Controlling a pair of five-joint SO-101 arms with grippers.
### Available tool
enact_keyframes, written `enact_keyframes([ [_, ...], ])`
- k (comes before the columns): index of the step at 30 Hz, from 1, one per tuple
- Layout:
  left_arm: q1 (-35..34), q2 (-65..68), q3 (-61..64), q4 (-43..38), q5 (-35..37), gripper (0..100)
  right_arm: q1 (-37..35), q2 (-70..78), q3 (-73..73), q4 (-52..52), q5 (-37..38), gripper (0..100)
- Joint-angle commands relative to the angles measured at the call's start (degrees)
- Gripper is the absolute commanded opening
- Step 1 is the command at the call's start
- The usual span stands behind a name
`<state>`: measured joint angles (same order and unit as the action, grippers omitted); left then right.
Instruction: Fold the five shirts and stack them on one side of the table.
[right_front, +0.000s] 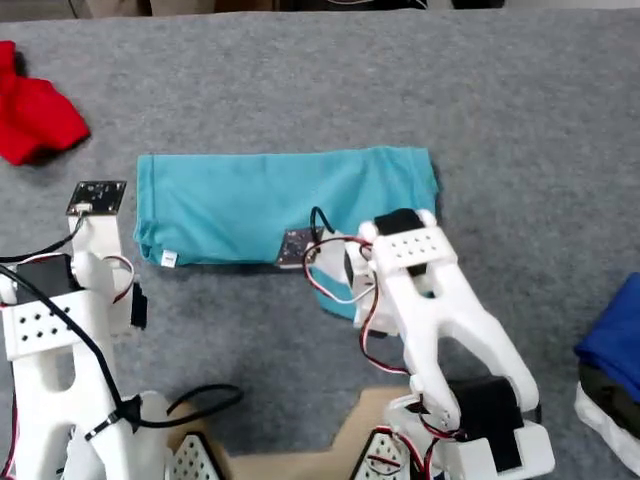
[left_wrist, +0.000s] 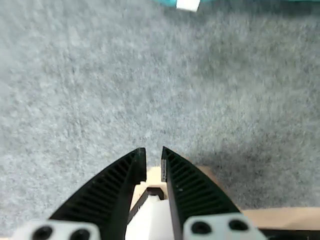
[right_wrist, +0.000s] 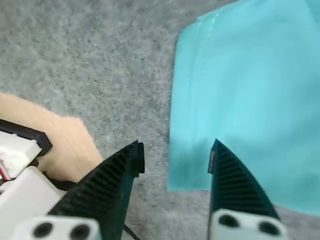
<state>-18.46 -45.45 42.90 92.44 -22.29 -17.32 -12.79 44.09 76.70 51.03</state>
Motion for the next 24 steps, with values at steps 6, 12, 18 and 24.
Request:
enact_keyframes([
  [6, -0.18, -1.1, -0.26, -4.57, -0.62, 7, -0.57, -2.33, 5.41, -8.0, -2.73, 22.8],
  [12, -0.09, -1.1, -0.18, -5.63, -0.62, 7, -0.48, 1.45, 5.32, -12.92, -3.69, 22.8],
  [18, -0.09, -1.1, -0.18, -5.63, -0.79, 7, -0.4, 8.84, 2.68, -15.91, -3.78, 22.8],
  [24, -0.26, -1.1, -0.62, -5.63, -3.87, 7, -0.31, 13.58, -0.84, -14.24, -3.43, 22.8],
])
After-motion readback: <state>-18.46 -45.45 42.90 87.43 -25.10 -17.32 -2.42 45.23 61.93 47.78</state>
